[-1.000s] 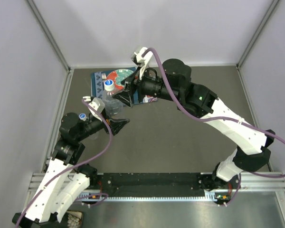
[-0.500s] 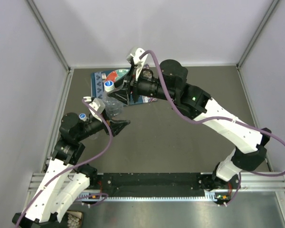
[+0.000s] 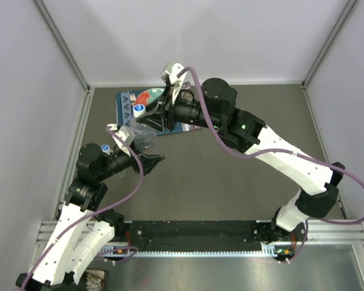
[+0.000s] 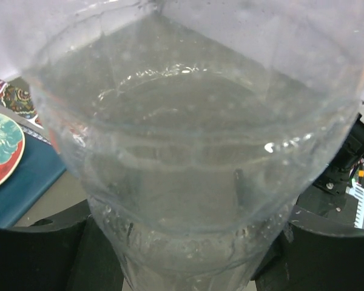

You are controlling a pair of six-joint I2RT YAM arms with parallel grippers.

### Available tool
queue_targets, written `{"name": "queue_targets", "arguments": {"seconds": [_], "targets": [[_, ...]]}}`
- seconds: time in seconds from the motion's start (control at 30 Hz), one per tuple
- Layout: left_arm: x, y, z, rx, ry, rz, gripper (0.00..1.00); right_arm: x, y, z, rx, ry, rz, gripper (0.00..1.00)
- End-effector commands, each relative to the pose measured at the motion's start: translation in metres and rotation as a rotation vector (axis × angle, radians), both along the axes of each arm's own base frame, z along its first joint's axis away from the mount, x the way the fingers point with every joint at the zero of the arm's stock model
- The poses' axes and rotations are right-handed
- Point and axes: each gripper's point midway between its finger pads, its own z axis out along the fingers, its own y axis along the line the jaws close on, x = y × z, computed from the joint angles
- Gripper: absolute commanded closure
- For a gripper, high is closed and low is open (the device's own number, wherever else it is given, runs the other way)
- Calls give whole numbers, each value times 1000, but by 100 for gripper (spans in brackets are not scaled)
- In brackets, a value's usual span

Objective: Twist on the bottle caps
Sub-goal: Place the plastic bottle at the center of the board.

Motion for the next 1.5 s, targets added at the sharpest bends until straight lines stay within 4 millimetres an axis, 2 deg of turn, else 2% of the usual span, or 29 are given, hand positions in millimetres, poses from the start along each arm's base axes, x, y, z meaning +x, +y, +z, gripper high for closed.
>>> {"name": "queue_targets", "arguments": {"seconds": [0.0,0.07,0.1,0.17,0.2,0.27,0.3,0.37,0.47,0.53,0.6,0.63,0.7,0.73,0.77,0.87,0.9,0.97,1.0,1.13,1.23,1.47], "targets": [[2,5,20,47,-72,19,33,5,-11,-29,-69,-42,-56,100],[5,10,29,59,-101,51,18,12,-21,-38,-81,-54,-98,100],[4,11,32,64,-114,58,7,14,-30,-52,-103,-55,-125,100],[3,15,35,66,-121,78,4,21,-38,-62,-102,-51,-160,100],[3,16,35,64,-120,82,2,24,-44,-73,-119,-41,-181,100],[0,16,33,65,-119,78,2,31,-49,-80,-123,-39,-214,100],[-1,16,31,65,-115,78,2,34,-53,-90,-136,-31,-233,100],[-1,18,26,65,-93,91,2,39,-56,-94,-130,-40,-255,100],[8,27,27,63,-51,170,2,52,-58,-115,-139,-55,-314,100],[16,39,38,56,-36,265,2,61,-54,-127,-92,-74,-347,98],[22,45,33,82,13,313,1,65,-47,-149,-92,-74,-347,97],[24,49,40,84,8,337,2,68,-43,-143,-48,-92,-348,97],[24,51,38,98,17,344,2,80,-41,-159,-57,-86,-400,98],[23,51,37,99,16,343,2,83,-39,-155,-23,-97,-408,98],[22,51,38,92,15,343,2,85,-36,-159,-22,-98,-412,98],[22,52,37,82,9,350,2,87,-29,-163,-8,-103,-413,98],[23,53,36,83,11,356,2,89,-26,-173,-20,-98,-419,98],[23,53,34,78,19,364,2,92,-24,-178,-7,-102,-438,98],[23,53,34,76,22,366,2,92,-20,-190,-20,-85,-432,96],[22,54,35,69,21,371,2,94,-12,-218,-63,-61,-446,97],[22,56,35,73,19,377,2,96,-12,-239,-83,-47,-468,97],[20,56,32,69,21,376,2,97,-14,-267,-76,-8,-516,96]]}}
